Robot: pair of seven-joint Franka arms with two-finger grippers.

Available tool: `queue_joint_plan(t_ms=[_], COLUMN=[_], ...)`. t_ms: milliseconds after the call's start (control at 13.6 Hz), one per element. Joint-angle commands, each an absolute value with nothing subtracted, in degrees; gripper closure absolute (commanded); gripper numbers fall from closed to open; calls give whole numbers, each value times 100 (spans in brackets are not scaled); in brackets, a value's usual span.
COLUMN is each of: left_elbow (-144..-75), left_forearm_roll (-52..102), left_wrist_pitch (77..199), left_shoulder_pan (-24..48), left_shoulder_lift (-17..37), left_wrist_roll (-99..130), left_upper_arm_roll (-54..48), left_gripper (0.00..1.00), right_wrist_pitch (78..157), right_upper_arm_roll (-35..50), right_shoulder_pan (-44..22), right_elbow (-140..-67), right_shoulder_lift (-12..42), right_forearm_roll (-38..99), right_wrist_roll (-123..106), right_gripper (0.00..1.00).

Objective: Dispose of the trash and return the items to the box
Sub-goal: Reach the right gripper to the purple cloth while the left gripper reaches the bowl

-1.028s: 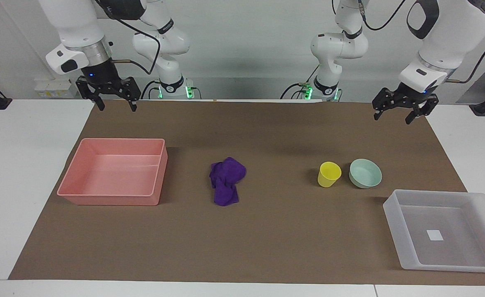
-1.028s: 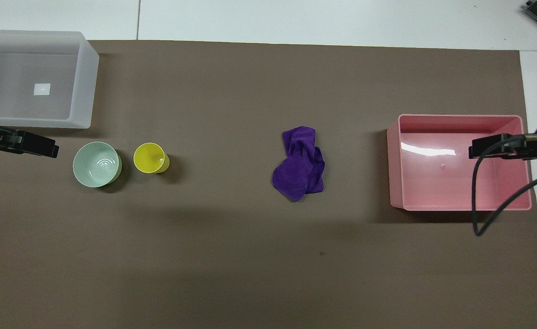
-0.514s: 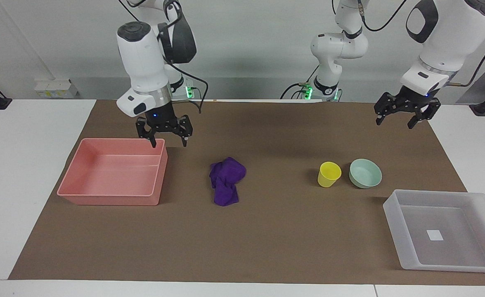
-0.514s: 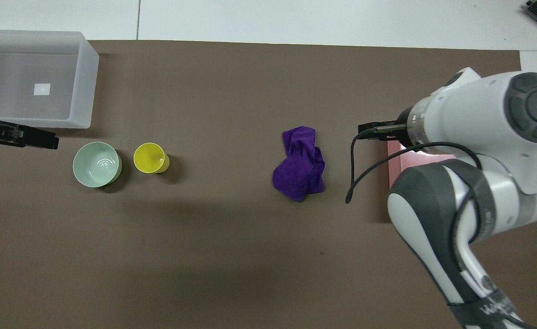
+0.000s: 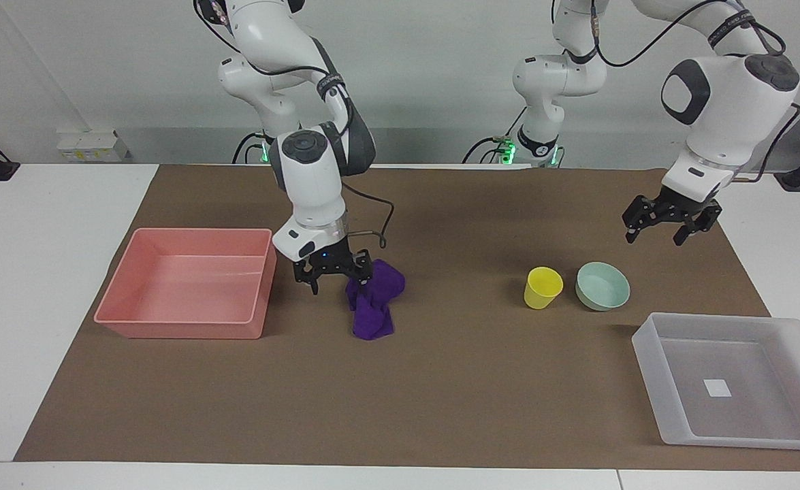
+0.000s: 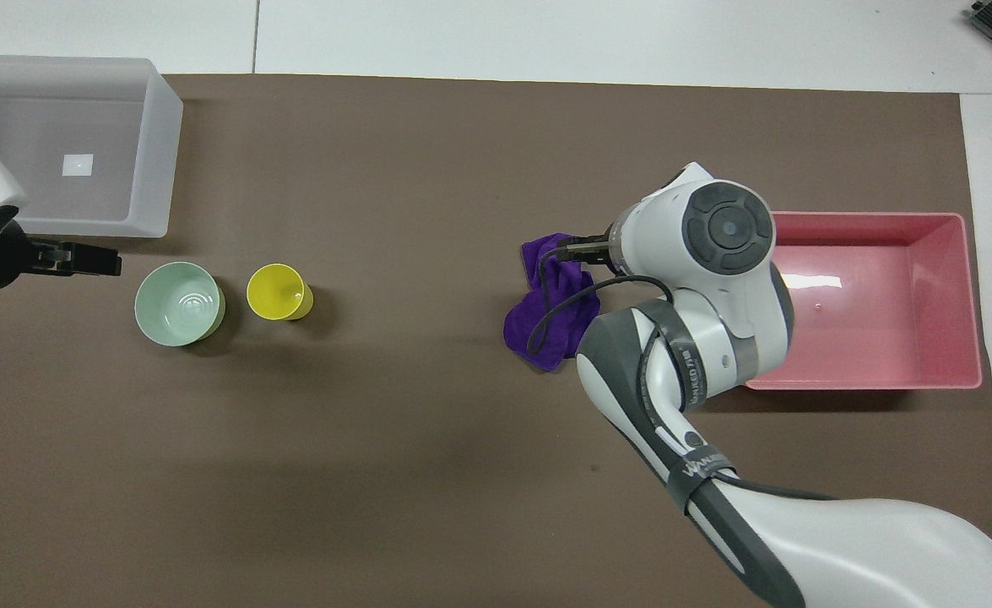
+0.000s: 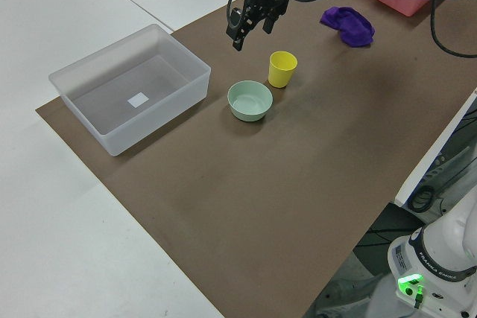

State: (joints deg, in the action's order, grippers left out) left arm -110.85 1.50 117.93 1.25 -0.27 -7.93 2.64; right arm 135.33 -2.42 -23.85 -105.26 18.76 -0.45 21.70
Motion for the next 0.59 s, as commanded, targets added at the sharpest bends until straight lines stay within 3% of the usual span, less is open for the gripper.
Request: queue_joint_plan(t_ms=[0, 220, 294, 441, 514], left_elbow=[-11451, -11942, -12179, -12497, -12602], left_forearm_roll=[105, 132, 141, 149, 193], left_wrist_pitch=[12574, 13427, 13638, 13859, 14052], left_shoulder_pan=[44, -97, -88, -79, -44], left_shoulder_lift=[227, 448, 422, 439, 483], left_wrist_roll=[-703, -554, -536, -335, -264], left_upper_arm_roll=[220, 220, 220, 211, 211], left_gripper=[0, 0, 0, 0, 0], right_wrist_pitch=[14078, 14431, 14458, 14423, 14397], right_upper_arm_roll=[-237, -237, -237, -237, -237], right_shoulder_pan=[-2662, -2707, -2690, -2637, -2637], right_elbow=[-10582, -10845, -10941, -11021, -11021], right_shoulder_lift=[2275, 2347, 2329, 2303, 2294], right_forearm_roll=[26, 18, 18, 18, 18], right_wrist_roll=[2460, 2347, 2199, 2127, 2136], right_gripper=[0, 0, 10, 88, 98])
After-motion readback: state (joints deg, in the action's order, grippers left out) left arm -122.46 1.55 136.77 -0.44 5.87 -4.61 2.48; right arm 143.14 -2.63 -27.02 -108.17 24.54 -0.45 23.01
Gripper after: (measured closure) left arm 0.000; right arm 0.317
